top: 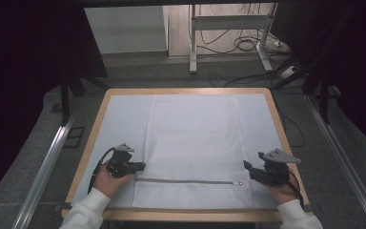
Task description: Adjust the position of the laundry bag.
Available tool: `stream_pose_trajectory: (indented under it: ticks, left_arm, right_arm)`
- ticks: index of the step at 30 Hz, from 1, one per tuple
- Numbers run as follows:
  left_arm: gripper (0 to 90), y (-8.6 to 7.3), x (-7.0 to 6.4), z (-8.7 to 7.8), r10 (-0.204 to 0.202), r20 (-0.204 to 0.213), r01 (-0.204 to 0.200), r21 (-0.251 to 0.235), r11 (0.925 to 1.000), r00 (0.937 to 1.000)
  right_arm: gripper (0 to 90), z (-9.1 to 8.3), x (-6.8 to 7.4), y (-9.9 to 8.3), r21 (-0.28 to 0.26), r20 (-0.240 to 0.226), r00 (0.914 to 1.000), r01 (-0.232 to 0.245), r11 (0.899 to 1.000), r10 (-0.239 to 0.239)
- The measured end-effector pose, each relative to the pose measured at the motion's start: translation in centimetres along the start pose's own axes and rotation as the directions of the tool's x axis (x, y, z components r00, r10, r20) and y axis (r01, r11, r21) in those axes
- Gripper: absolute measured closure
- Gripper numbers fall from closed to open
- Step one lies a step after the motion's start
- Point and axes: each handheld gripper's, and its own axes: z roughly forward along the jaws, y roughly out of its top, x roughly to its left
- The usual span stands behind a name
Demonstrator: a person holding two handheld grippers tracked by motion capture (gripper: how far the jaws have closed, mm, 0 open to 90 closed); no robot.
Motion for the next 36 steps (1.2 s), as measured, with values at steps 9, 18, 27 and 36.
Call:
stream_pose_trajectory:
  ticks: [9, 18, 27, 36]
  left_arm:
    - [89.9, 0.0, 0.0, 0.1, 0.005, -0.006, -0.005, 0.009, 0.9999, 1.0]
    - [89.9, -0.2, 0.1, 0.0, -0.001, -0.003, 0.001, 0.002, 1.0, 1.0]
    - [89.6, -0.6, -0.2, -0.2, -0.002, -0.005, 0.002, 0.0, 1.0, 1.0]
    - [86.0, -1.0, -0.1, -0.3, 0.003, -0.018, -0.003, -0.01, 0.9999, 0.9998]
  right_arm:
    - [34.4, 1.4, -1.0, 0.6, 0.04, 0.025, 0.9993, -0.029, 0.999, 0.028]
    - [36.3, 1.8, -1.5, 0.7, 0.052, 0.02, 0.999, -0.04, 0.998, 0.039]
    - [36.3, 1.8, -1.7, 0.7, 0.055, 0.02, 0.9989, -0.043, 0.998, 0.042]
    - [36.6, 2.2, -1.4, 1.0, 0.062, 0.008, 0.9993, -0.037, 0.997, 0.036]
